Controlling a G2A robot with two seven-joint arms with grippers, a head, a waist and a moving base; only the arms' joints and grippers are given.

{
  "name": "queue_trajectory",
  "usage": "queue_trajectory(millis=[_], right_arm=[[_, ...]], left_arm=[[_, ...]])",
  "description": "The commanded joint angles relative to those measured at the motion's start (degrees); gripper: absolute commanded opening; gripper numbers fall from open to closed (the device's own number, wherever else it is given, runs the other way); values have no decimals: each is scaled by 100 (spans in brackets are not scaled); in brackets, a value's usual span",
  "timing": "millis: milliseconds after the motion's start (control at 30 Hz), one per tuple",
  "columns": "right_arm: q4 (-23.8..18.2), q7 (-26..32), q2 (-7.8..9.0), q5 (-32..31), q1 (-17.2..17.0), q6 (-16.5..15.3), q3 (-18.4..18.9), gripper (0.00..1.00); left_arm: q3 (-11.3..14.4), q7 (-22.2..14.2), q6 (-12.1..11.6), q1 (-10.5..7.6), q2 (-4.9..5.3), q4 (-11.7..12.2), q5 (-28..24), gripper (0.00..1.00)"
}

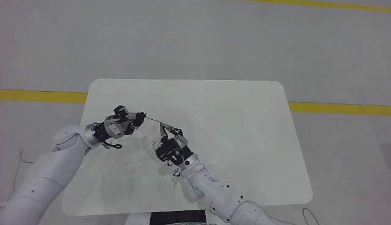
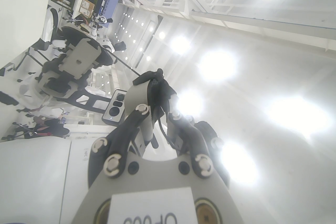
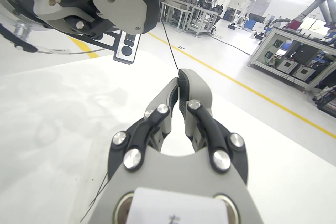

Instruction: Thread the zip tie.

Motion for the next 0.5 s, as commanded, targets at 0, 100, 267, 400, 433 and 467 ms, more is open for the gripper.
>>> queue_trajectory(millis=[0, 100, 267, 400, 433, 467], right_arm=[[2, 10, -2, 0, -10, 0, 17, 0], [3, 27, -5, 0, -29, 0, 49, 0], [7, 44, -10, 0, -52, 0, 83, 0], [12, 48, -12, 0, -65, 0, 98, 0], [12, 48, -12, 0, -68, 0, 102, 0], [14, 51, -12, 0, -72, 0, 110, 0]], left_arm=[[0, 0, 0, 0, 0, 0, 0, 0], [0, 0, 0, 0, 0, 0, 0, 0], [0, 0, 0, 0, 0, 0, 0, 0], [0, 0, 0, 0, 0, 0, 0, 0], [0, 0, 0, 0, 0, 0, 0, 0], [0, 0, 0, 0, 0, 0, 0, 0]])
